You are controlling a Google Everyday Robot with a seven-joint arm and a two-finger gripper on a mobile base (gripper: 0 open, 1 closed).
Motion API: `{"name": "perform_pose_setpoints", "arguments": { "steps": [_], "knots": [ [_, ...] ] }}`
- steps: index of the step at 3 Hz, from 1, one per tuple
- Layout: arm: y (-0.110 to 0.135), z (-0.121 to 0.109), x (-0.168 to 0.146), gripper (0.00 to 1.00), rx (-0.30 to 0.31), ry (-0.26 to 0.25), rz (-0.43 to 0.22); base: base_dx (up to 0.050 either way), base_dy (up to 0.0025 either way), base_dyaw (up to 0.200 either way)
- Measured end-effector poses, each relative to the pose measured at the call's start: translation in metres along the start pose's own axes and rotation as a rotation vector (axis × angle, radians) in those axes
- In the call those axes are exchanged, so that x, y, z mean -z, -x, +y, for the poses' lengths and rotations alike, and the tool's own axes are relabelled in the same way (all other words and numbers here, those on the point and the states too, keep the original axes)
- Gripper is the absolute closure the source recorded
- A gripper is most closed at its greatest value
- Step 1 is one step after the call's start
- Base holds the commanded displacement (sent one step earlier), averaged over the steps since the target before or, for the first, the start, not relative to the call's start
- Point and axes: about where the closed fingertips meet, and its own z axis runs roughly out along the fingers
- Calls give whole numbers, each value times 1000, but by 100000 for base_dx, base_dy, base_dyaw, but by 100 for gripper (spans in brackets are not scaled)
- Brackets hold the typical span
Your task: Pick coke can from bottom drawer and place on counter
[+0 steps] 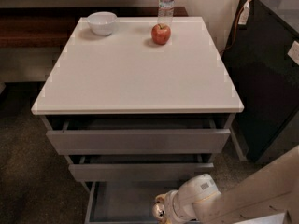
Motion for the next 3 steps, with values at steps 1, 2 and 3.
{"name": "perform_pose_setpoints", "arguments": {
  "steps": [1,2,3],
  "knots": [
    [-2,0,3,100,0,-9,-2,0,0,0],
    [0,-1,7,100,-2,-8,-18,0,0,0],
    [9,-6,19,100,-6,-2,-46,0,0,0]
  ]
}}
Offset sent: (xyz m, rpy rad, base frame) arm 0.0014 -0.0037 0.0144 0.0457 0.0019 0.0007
